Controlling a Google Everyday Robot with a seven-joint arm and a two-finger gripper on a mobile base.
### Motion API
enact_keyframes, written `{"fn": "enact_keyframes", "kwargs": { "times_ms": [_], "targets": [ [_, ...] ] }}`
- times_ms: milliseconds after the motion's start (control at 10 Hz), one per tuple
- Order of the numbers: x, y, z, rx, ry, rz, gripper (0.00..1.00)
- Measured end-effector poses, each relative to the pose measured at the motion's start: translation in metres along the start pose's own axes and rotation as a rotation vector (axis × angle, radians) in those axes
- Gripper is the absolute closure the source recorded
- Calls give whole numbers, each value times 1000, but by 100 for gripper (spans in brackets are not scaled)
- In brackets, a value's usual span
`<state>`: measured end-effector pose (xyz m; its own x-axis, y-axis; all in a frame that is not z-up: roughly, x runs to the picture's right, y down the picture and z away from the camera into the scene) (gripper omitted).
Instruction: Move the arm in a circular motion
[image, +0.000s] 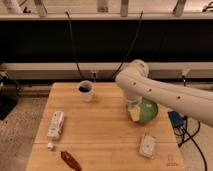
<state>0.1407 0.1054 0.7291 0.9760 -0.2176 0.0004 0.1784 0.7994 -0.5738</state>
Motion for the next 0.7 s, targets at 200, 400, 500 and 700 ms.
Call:
{"fn": "enact_keyframes", "kwargs": {
  "times_ms": [200, 400, 500, 700],
  "targets": [
    [0, 1, 1, -3, -1, -2, 20],
    [5, 6, 4, -9, -3, 1, 20],
    [3, 6, 4, -8, -7, 1, 20],
    [5, 9, 7, -9, -13, 13, 20]
  ]
}}
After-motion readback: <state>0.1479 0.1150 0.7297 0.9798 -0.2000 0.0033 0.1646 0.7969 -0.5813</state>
